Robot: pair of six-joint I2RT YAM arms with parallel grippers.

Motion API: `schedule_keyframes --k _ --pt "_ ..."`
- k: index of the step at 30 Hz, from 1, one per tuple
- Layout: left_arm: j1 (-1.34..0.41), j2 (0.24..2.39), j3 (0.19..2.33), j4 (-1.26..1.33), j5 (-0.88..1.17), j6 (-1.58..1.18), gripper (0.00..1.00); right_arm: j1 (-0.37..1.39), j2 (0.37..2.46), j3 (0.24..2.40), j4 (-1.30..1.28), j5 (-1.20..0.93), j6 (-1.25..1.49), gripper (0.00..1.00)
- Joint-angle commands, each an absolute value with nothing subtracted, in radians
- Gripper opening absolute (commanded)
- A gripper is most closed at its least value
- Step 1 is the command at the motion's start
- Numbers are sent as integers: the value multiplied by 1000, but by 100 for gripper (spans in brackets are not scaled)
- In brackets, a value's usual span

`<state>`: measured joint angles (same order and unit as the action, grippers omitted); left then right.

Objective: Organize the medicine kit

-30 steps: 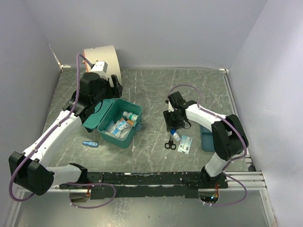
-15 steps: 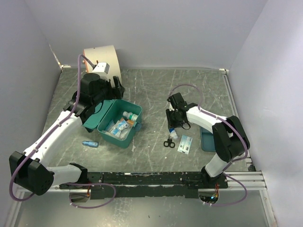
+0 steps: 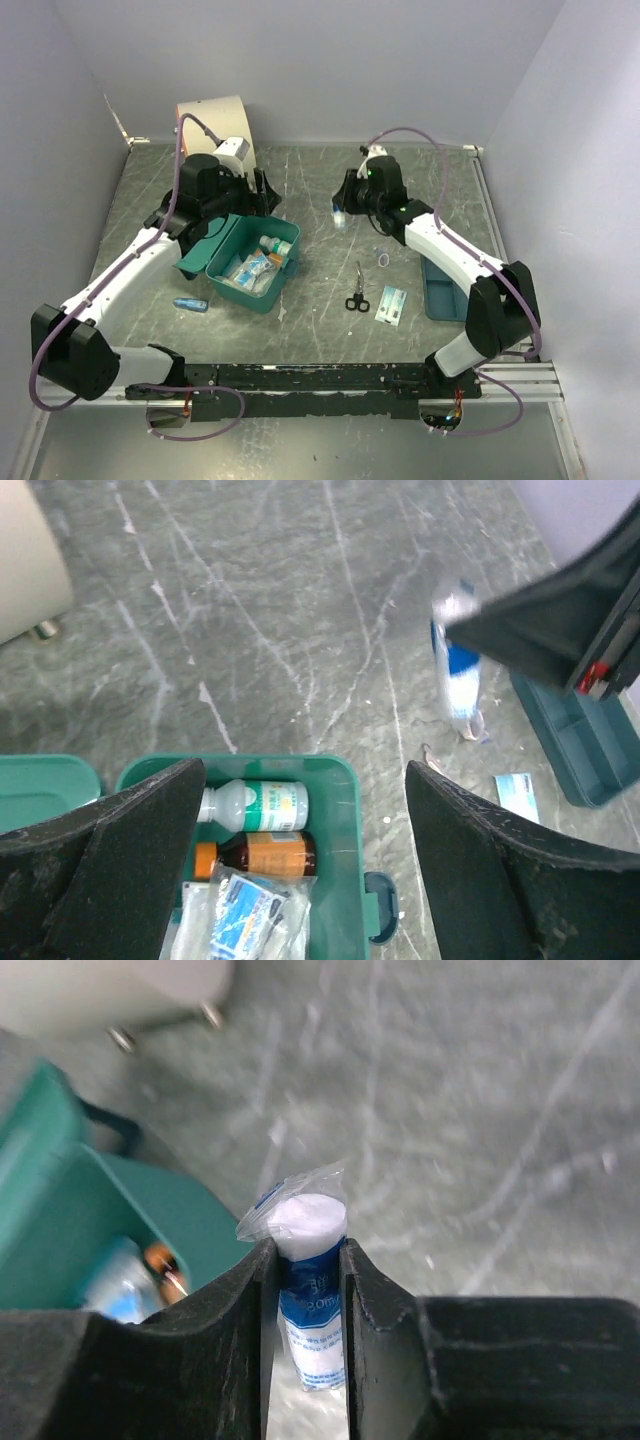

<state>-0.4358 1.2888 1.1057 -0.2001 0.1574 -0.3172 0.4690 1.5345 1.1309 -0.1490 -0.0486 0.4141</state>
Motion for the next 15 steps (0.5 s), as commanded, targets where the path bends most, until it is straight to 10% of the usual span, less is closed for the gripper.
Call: schedule_keyframes --k 1,15 --pt "-440 1318 1157 -100 325 -315 91 470 1561 1243 72 -117 529 19" --pt "-410 1459 1243 219 506 -464 85 430 1664 1355 411 -494 668 19"
